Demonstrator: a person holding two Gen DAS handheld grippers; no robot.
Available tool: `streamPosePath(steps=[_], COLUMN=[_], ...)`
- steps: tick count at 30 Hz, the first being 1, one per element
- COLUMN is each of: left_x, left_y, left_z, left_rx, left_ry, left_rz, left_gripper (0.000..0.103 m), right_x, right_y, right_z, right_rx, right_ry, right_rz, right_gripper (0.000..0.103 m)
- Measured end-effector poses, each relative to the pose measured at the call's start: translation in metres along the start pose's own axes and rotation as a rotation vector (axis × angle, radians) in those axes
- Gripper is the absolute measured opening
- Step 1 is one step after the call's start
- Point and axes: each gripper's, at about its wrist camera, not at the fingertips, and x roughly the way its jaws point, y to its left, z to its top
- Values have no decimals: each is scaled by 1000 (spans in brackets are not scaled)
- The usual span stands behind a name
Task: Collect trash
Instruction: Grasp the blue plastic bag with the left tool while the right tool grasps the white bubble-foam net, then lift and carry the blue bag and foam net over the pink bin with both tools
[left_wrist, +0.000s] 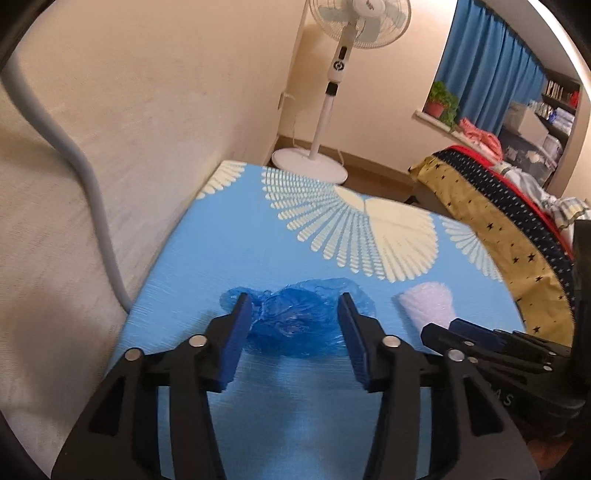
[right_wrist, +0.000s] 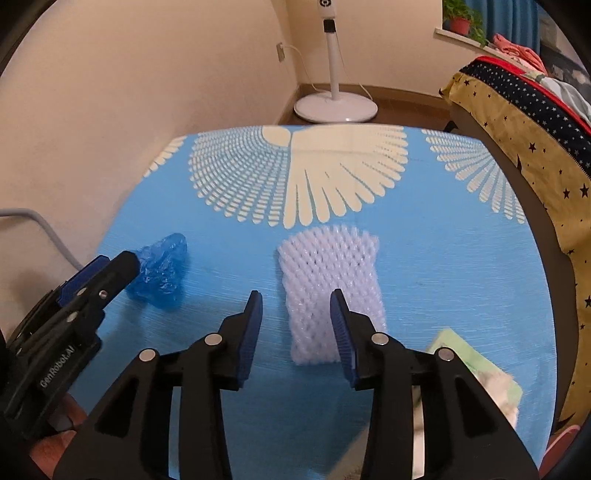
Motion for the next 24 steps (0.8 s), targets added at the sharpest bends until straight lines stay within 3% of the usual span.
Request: streamPosePath(steps=[8, 12, 16, 24], left_x=[22, 26, 25, -6], left_y=[6, 5, -1, -12], left_z=[-6, -7, -10, 0], left_rx=[-28, -20, 17, 84], left_ry=[74, 99, 111, 43], left_rz=[17, 4, 16, 44], left_gripper=[49, 23, 11, 9], right_x=[8, 9, 6, -43], right_y=[3, 3, 3, 6], right_z=[4, 2, 2, 5], right_rx=[-11, -30, -45, -44], right_ry=[14, 10, 9, -88], right_rz=[-47, -76, -71, 58], right_gripper=[37, 17, 10, 9])
